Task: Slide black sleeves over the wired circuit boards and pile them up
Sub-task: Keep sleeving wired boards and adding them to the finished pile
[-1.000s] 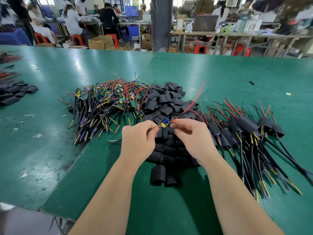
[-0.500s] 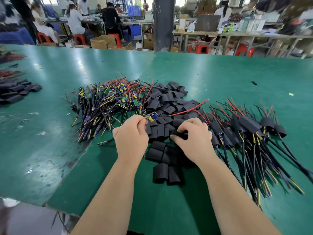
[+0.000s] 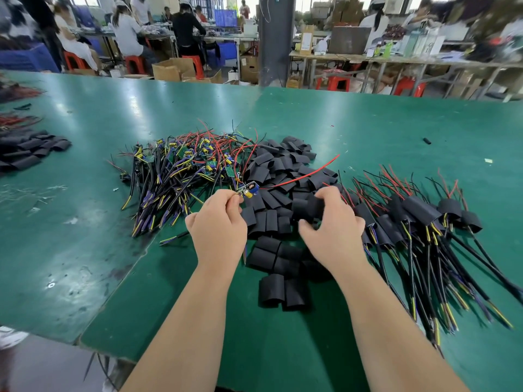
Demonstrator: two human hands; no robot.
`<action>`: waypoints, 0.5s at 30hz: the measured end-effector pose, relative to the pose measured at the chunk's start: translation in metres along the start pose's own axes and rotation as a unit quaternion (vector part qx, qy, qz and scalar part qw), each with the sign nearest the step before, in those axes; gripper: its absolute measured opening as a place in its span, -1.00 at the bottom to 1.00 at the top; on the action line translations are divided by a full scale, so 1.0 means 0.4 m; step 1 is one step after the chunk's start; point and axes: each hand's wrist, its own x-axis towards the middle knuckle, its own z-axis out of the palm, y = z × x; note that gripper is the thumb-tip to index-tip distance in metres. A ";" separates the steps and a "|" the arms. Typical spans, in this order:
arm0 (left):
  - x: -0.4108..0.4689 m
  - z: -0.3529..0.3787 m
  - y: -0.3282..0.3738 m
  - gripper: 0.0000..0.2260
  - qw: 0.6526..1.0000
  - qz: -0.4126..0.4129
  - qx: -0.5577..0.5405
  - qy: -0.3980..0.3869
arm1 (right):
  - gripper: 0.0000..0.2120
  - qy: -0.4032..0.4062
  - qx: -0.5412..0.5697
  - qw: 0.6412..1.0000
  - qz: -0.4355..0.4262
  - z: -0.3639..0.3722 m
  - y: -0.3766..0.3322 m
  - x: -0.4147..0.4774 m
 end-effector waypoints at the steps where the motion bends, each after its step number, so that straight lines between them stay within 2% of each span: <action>1: 0.001 0.002 -0.001 -0.81 1.000 0.000 0.003 0.004 | -0.66 0.006 -0.036 0.999 -0.013 0.011 -0.007 -0.003; 5: 0.005 0.006 -0.002 -0.81 1.000 0.004 0.012 0.014 | -0.81 0.087 -0.128 0.984 -0.085 0.034 -0.063 -0.001; 7: 0.007 0.007 -0.004 -0.83 1.000 0.004 0.016 0.022 | -0.81 0.089 -0.135 0.980 -0.119 0.043 -0.098 0.014; 9: 0.009 0.006 -0.007 -0.86 0.999 0.006 0.023 0.035 | -0.77 0.021 -0.148 0.976 -0.158 0.063 -0.130 0.027; 12: 0.010 0.004 -0.007 -0.87 0.998 0.010 0.021 0.054 | -0.57 -0.107 -0.210 0.951 -0.200 0.111 -0.157 0.039; 15: 0.009 0.002 -0.009 -0.88 0.998 0.009 0.010 0.063 | -0.59 -0.150 -0.211 0.950 -0.176 0.135 -0.167 0.050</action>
